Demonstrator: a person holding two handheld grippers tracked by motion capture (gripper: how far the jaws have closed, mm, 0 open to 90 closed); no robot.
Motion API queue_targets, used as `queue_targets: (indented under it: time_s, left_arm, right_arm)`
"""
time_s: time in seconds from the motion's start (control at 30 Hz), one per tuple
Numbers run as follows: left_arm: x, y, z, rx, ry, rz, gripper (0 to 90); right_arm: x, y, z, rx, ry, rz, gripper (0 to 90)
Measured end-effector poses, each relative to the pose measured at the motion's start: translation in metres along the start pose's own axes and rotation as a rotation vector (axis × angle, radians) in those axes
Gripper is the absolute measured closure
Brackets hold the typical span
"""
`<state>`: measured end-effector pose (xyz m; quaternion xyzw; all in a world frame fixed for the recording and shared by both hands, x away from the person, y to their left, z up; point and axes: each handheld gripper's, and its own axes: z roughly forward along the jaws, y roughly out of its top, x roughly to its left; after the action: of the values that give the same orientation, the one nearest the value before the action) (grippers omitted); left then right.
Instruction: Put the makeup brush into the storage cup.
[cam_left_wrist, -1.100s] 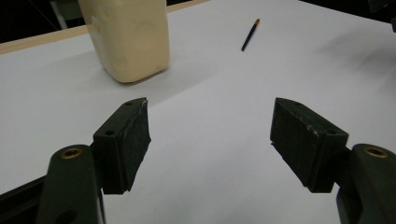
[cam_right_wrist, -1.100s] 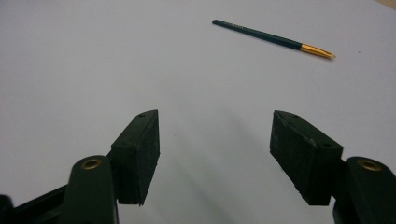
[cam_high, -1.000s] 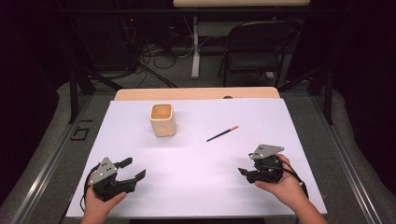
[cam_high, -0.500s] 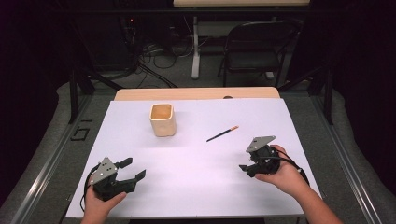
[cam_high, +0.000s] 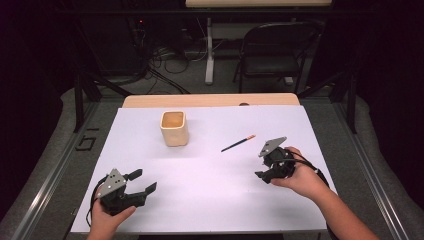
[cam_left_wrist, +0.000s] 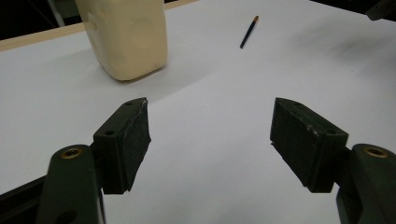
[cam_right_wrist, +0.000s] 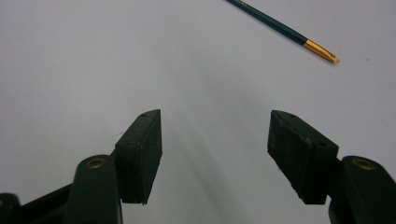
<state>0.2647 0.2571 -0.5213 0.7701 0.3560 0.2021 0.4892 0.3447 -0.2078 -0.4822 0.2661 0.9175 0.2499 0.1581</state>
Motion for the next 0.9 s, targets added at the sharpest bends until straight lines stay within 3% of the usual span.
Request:
queue_targets:
  time_s: [0.03, 0.1, 0.13, 0.17, 0.2, 0.23, 0.3, 0.43, 0.5, 0.53, 0.6, 0.63, 0.73, 0.8, 0.87, 0.9]
  left_arm:
    - [0.0, 0.0, 0.0, -0.002, 0.0, 0.0, 28.4]
    - [0.0, 0.0, 0.0, -0.001, -0.001, 0.0, 28.4]
    - [0.0, 0.0, 0.0, -0.001, -0.002, 0.001, 28.4]
    - [0.0, 0.0, 0.0, 0.0, -0.002, 0.001, 28.4]
    - [0.0, 0.0, 0.0, 0.0, -0.002, -0.001, 28.4]
    - [0.0, 0.0, 0.0, 0.001, -0.002, -0.001, 28.3]
    - [0.0, 0.0, 0.0, 0.004, -0.002, 0.004, 28.4]
    - [0.0, 0.0, 0.001, 0.005, -0.003, 0.004, 28.4]
    - [0.0, 0.0, 0.001, 0.006, -0.004, 0.007, 28.4]
    - [0.0, 0.0, 0.001, 0.008, -0.004, 0.006, 28.4]
    - [0.0, 0.0, 0.001, 0.01, -0.004, 0.008, 28.5]
    - [0.0, 0.0, 0.001, 0.01, -0.005, 0.007, 28.5]
    - [0.0, 0.0, 0.002, 0.011, -0.006, 0.005, 28.5]
    - [0.0, 0.0, 0.002, 0.012, -0.007, 0.003, 28.5]
    - [0.0, 0.0, 0.002, 0.011, -0.007, 0.003, 28.5]
    - [0.0, 0.0, 0.002, 0.012, -0.007, 0.003, 28.5]
  right_arm:
    - [-0.001, 0.002, -0.001, 0.024, 0.006, -0.011, 35.3]
    - [-0.002, 0.005, 0.001, 0.018, 0.002, -0.022, 35.2]
    - [-0.004, 0.008, -0.001, 0.078, 0.013, -0.04, 35.2]
    - [-0.005, 0.01, -0.001, 0.091, 0.015, -0.045, 35.2]
    - [-0.005, 0.009, 0.003, 0.032, 0.004, -0.036, 35.2]
    - [-0.008, 0.013, 0.002, 0.079, 0.013, -0.056, 35.2]
    - [-0.009, 0.014, 0.005, 0.056, 0.009, -0.054, 35.2]
    - [-0.013, 0.021, 0.006, 0.102, 0.007, -0.077, 34.4]
    - [-0.015, 0.022, 0.012, 0.058, 0.002, -0.079, 33.4]
    - [-0.017, 0.025, 0.009, 0.122, 0.002, -0.086, 32.7]
    - [-0.02, 0.026, 0.013, 0.107, 0.004, -0.086, 32.1]
    - [-0.022, 0.027, 0.012, 0.132, -0.006, -0.088, 32.0]
    - [-0.026, 0.029, 0.018, 0.135, 0.003, -0.096, 30.8]
    - [-0.029, 0.03, 0.024, 0.114, -0.01, -0.108, 30.3]
    - [-0.033, 0.034, 0.023, 0.198, 0.02, -0.119, 29.2]
    - [-0.033, 0.035, 0.025, 0.188, -0.002, -0.119, 28.8]
